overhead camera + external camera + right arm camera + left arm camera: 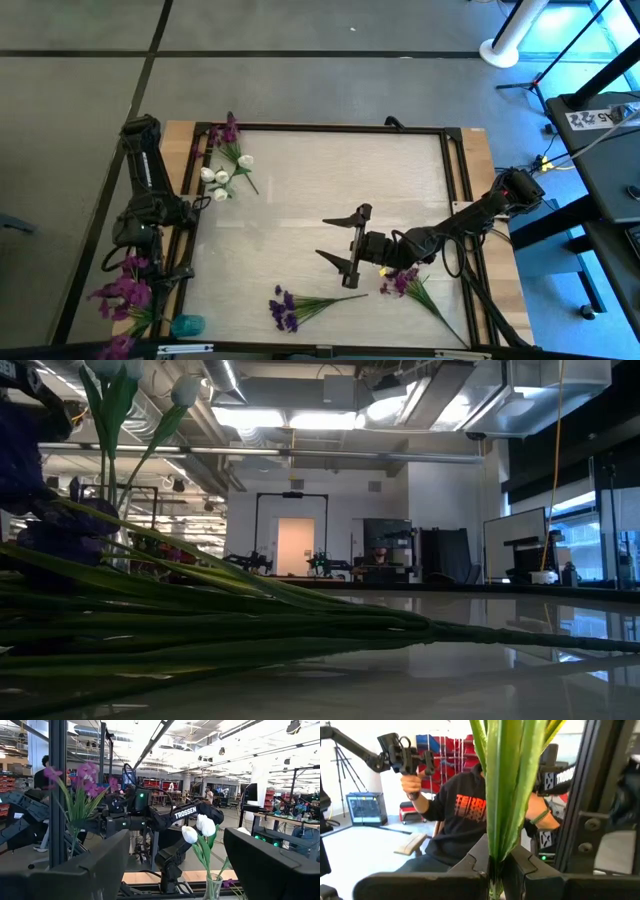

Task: Sort flowers into vase by color
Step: Put the violet flowers into the transparent blue vase

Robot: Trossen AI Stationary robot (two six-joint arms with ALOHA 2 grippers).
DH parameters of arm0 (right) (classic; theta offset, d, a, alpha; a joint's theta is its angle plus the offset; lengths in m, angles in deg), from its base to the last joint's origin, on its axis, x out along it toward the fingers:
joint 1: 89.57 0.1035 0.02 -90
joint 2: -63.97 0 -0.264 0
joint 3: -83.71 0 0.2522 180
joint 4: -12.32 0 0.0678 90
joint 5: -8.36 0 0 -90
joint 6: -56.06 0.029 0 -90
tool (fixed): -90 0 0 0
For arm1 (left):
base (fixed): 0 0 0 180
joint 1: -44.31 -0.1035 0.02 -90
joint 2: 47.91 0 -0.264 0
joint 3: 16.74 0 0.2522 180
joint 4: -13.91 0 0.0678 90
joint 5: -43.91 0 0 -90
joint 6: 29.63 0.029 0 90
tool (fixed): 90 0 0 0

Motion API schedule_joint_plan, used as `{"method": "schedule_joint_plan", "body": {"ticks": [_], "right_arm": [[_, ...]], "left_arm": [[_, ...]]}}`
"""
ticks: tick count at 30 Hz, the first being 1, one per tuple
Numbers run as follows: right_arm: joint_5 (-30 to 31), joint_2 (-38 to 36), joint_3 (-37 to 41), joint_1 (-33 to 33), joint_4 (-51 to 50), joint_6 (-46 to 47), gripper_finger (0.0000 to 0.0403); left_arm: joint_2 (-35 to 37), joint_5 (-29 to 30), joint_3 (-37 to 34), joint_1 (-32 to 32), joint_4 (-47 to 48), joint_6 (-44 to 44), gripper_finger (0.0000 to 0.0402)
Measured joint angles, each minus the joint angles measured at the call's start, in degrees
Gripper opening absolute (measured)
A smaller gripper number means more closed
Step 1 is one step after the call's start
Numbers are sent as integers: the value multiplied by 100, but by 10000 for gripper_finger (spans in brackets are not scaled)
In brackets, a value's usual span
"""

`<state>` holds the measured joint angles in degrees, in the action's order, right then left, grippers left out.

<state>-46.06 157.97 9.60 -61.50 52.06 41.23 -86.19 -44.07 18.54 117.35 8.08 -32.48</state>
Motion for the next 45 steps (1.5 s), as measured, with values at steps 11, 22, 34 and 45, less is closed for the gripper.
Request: {"method": "schedule_joint_plan", "body": {"ticks": [11, 22, 34, 45], "right_arm": [[1, 0, 0, 0, 31, -9, 319], [0, 0, 0, 0, -4, -39, 319], [-9, 0, 0, 0, -284, -42, 319], [-15, 0, 0, -257, -457, -15, 319]], "left_arm": [[-783, 0, -2, 0, -649, -151, 21], [-930, 436, -2, -2, -433, -530, 36], [-929, 577, -4, 83, 309, -855, 107], [-395, 570, -4, 90, 1224, -2583, 132]]}}
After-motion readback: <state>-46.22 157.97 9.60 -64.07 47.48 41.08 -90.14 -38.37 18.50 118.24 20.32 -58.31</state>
